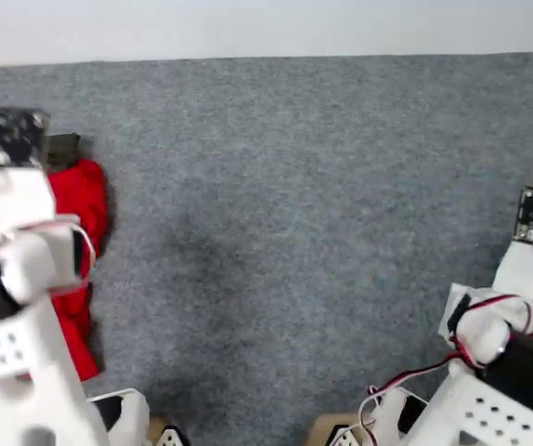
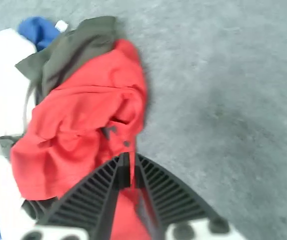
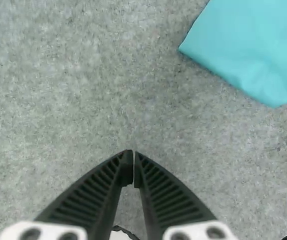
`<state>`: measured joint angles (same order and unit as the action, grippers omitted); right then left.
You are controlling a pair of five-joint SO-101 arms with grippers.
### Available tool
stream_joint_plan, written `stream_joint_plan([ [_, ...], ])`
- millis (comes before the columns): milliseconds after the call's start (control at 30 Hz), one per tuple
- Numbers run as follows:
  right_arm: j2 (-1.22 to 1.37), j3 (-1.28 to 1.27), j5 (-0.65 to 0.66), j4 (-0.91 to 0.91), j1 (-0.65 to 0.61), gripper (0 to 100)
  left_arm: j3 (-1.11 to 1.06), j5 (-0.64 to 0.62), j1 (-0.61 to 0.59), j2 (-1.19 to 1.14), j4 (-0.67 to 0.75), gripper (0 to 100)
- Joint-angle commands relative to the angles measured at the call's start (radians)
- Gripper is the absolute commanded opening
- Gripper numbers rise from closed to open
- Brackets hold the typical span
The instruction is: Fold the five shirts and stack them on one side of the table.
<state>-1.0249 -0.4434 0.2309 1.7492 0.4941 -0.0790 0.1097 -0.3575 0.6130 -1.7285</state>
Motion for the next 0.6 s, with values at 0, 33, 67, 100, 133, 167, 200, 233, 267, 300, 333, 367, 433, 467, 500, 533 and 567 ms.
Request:
stream_joint_plan([
  [0,-0.042,-0.032,-0.009,0.039,-0.005,0.9,0.140,0.011,-0.055,-0.138,-0.026,4],
  [33,-0.051,-0.052,-0.009,0.038,-0.005,0.9,0.165,0.012,-0.066,-0.176,-0.026,4],
  [67,-0.059,-0.069,-0.009,0.038,-0.005,0.9,0.185,0.020,-0.075,-0.213,-0.026,4],
  [100,-0.065,-0.086,-0.009,0.038,-0.004,0.9,0.200,0.037,-0.080,-0.250,-0.025,4],
  [133,-0.070,-0.097,-0.009,0.038,-0.004,0.9,0.209,0.058,-0.081,-0.285,-0.025,4],
  [167,-0.073,-0.100,-0.009,0.036,-0.004,0.9,0.217,0.080,-0.083,-0.318,-0.025,4],
  [200,-0.073,-0.100,-0.008,0.035,-0.004,0.9,0.219,0.097,-0.092,-0.350,-0.023,4],
  [233,-0.073,-0.100,-0.006,0.035,-0.004,0.9,0.219,0.109,-0.100,-0.379,-0.018,4],
  [267,-0.071,-0.100,-0.006,0.033,-0.004,0.9,0.219,0.115,-0.103,-0.408,-0.006,4],
  [300,-0.070,-0.101,-0.006,0.033,-0.004,0.9,0.219,0.120,-0.107,-0.431,0.003,4],
  [333,-0.070,-0.103,-0.006,0.031,-0.004,0.9,0.219,0.126,-0.120,-0.451,0.014,4],
  [367,-0.070,-0.103,-0.005,0.031,-0.004,1.0,0.219,0.138,-0.123,-0.471,0.026,5],
  [433,-0.068,-0.104,-0.005,0.031,-0.004,1.0,0.219,0.173,-0.129,-0.506,0.051,6],
  [467,-0.068,-0.104,-0.005,0.031,-0.004,1.0,0.219,0.192,-0.129,-0.522,0.060,8],
  [500,-0.068,-0.104,-0.005,0.031,-0.004,1.0,0.219,0.212,-0.129,-0.535,0.064,11],
  [533,-0.068,-0.104,-0.005,0.031,-0.004,1.0,0.219,0.230,-0.129,-0.548,0.072,13],
  [567,-0.068,-0.104,-0.005,0.031,-0.004,1.0,0.219,0.245,-0.129,-0.557,0.084,16],
])
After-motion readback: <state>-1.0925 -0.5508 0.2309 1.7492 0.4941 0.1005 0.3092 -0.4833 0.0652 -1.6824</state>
